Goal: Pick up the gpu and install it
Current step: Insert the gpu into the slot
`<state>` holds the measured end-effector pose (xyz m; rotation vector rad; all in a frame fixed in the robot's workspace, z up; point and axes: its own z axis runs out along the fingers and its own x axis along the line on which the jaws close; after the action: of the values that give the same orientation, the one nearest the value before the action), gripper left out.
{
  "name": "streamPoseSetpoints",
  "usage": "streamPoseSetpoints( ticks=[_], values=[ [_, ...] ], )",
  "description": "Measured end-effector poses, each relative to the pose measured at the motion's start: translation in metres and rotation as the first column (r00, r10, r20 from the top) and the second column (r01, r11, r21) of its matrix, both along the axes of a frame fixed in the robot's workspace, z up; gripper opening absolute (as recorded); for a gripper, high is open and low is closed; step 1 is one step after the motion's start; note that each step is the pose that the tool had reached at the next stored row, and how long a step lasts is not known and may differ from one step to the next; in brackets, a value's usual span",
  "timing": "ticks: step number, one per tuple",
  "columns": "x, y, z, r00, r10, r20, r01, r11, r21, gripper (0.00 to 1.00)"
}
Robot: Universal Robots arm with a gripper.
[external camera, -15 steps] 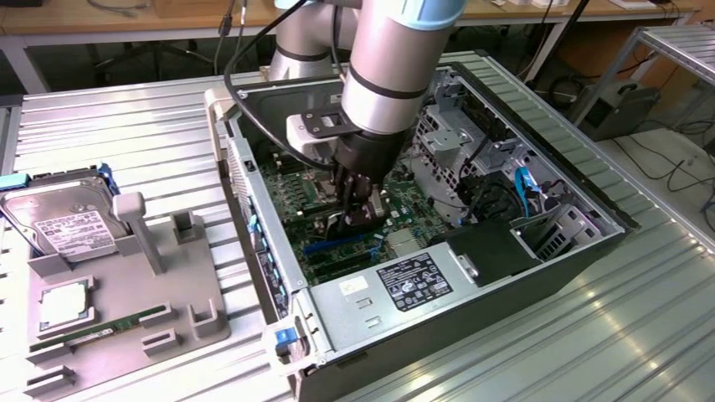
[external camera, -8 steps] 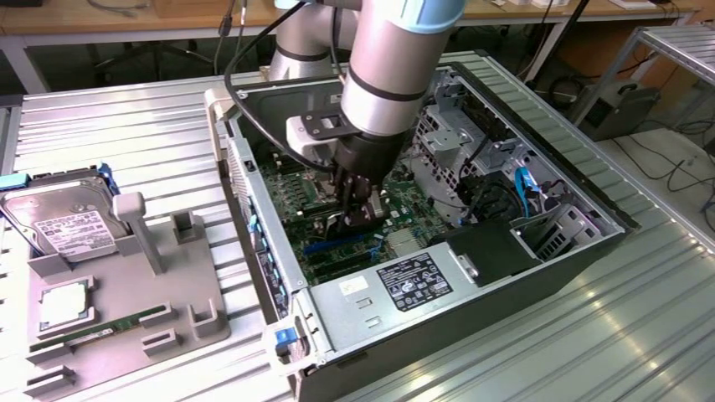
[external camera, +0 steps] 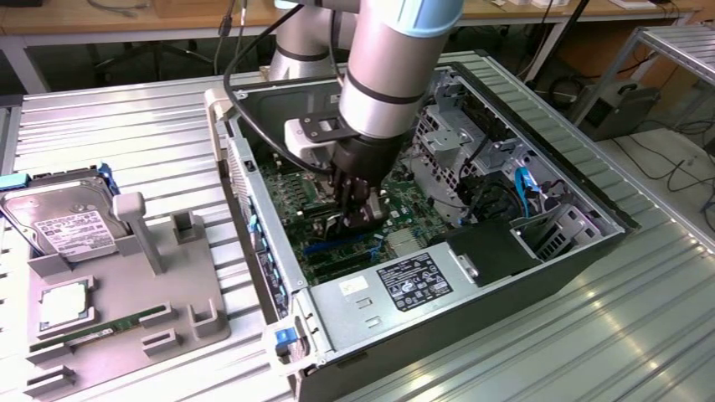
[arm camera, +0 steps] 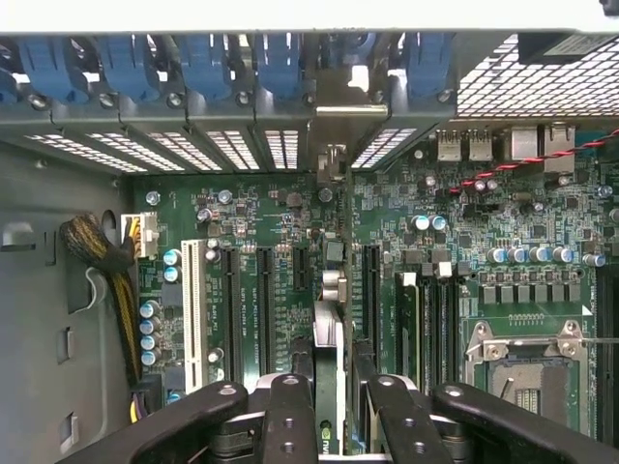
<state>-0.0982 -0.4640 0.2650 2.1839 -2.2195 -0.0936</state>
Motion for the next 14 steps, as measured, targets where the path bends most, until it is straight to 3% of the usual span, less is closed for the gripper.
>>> streamPoseSetpoints(
  ticks=[8,14],
  values=[
    [-0.0005,0.0000,-0.0038,1.0000,0.001,-0.0002,-0.001,1.0000,0.0008,0.26],
    [-0.0004,0.0002,-0.0039,1.0000,0.001,0.0000,-0.001,1.0000,0.0058,0.26]
  ],
)
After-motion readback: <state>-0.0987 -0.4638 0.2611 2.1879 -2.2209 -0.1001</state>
